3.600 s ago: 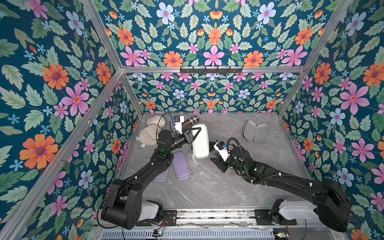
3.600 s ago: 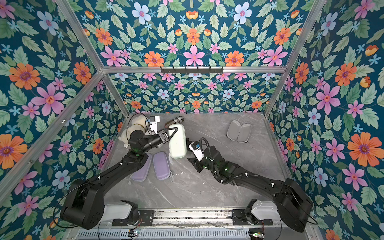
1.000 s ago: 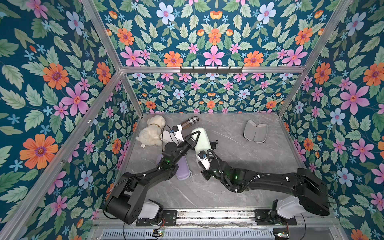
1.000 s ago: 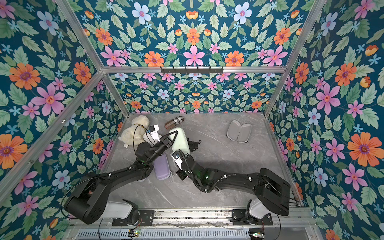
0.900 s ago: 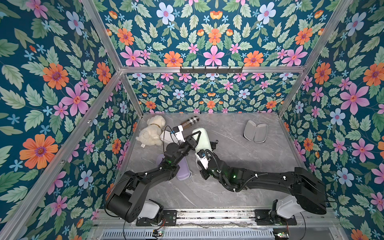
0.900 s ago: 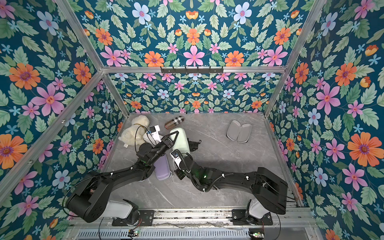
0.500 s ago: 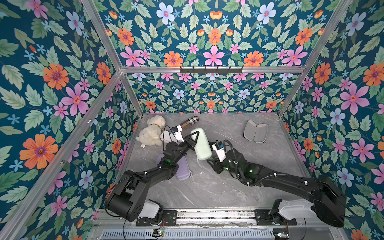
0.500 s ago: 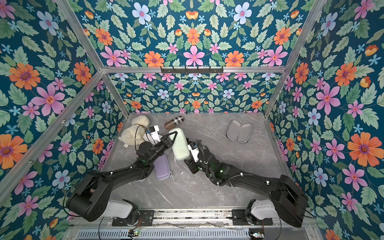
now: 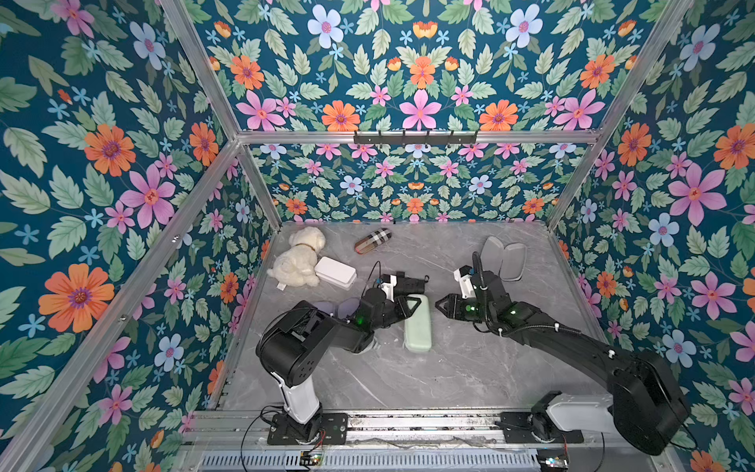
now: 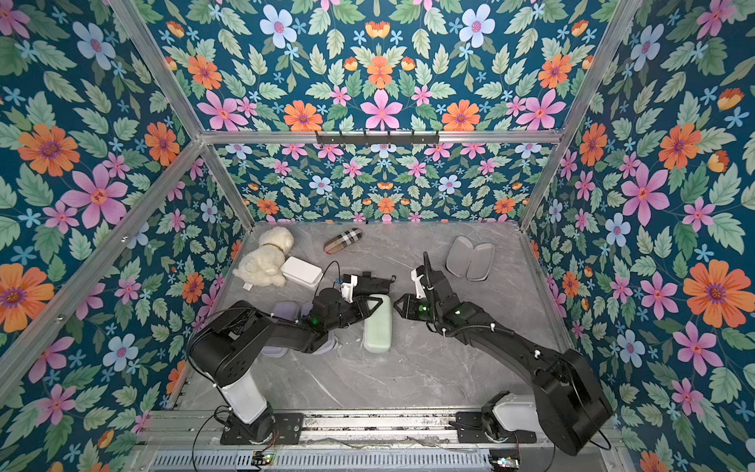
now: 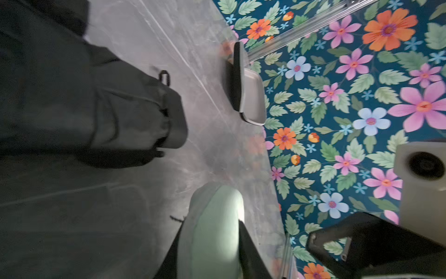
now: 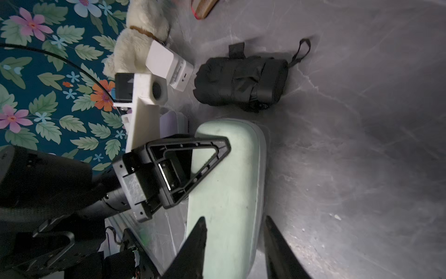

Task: Put umbrellas into zippered umbrella sleeves
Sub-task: Place the umbrella sleeve at the center of the board, then move the umbrella sleeve at the center of the board.

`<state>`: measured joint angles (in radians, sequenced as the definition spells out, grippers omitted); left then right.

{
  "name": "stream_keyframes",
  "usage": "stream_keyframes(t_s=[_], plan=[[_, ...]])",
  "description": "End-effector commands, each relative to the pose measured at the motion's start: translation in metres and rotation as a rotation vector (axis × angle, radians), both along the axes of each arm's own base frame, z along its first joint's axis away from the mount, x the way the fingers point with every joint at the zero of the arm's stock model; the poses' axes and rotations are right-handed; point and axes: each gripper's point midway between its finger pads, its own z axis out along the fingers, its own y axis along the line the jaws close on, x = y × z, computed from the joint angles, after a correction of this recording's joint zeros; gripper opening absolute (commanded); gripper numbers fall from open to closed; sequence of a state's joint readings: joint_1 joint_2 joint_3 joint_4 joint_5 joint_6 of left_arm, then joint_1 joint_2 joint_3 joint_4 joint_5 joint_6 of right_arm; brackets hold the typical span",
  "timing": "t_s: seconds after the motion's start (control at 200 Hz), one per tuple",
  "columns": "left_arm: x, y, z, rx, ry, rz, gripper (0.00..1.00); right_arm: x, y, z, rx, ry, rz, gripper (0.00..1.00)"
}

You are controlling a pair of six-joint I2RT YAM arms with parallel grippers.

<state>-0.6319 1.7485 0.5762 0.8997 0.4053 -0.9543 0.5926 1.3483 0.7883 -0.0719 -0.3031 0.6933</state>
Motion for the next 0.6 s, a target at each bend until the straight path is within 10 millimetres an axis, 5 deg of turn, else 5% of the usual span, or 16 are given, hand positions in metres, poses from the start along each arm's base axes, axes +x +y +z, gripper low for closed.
stream_keyframes(t_s=[0.0,0.115,0.21,0.34,0.39,0.595], plan=[[-0.005,0.011,-0.015,0.103,-0.002,-0.044,0.38,-0.018,0.013,-0.023,-0.002,0.148,0.001,0.51],[-0.011,0.038,-0.033,0.2,0.07,-0.04,0.59,-0.025,0.031,-0.043,-0.042,0.213,0.025,0.59],[-0.014,0.069,-0.034,0.312,0.096,-0.015,0.66,-0.025,0.045,-0.053,-0.037,0.261,0.034,0.6],[-0.01,0.104,-0.004,0.408,0.046,0.039,0.69,-0.024,0.066,-0.058,-0.029,0.278,0.067,0.61],[-0.008,0.112,0.011,0.441,0.008,0.054,0.7,-0.027,0.074,-0.075,-0.052,0.323,0.089,0.61],[-0.001,0.129,0.053,0.486,-0.08,0.108,0.71,-0.038,0.122,-0.079,-0.022,0.378,0.176,0.56]])
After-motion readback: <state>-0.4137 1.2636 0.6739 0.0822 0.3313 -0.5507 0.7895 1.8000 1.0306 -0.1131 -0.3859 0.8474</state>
